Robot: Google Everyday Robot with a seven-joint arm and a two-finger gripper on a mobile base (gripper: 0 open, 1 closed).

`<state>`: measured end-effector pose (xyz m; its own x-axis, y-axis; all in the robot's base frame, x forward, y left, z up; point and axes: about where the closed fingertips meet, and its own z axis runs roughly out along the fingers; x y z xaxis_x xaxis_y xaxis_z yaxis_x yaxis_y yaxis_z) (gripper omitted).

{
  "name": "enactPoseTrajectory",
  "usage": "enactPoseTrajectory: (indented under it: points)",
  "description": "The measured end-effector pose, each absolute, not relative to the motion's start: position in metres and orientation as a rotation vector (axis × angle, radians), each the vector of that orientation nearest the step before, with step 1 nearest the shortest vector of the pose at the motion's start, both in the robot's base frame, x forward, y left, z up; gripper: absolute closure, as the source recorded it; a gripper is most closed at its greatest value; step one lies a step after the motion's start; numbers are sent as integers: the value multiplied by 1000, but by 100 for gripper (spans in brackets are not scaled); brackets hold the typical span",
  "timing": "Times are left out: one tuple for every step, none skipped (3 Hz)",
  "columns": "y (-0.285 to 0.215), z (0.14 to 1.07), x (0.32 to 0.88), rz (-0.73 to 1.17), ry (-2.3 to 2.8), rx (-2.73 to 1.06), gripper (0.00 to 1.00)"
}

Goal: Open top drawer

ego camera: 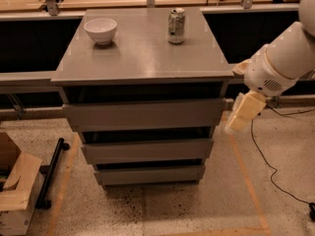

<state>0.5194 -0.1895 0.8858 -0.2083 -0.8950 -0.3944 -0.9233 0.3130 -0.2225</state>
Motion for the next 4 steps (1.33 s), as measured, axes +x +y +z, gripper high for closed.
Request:
enactPoseTrajectory:
  points:
    - [-194, 863, 557, 78, 2104, -1612, 0]
    - [-202, 832, 586, 118, 2142, -1597, 0]
    - [-203, 825, 590, 129, 2148, -1596, 0]
    - [-199, 806, 589, 159, 2160, -1571, 0]
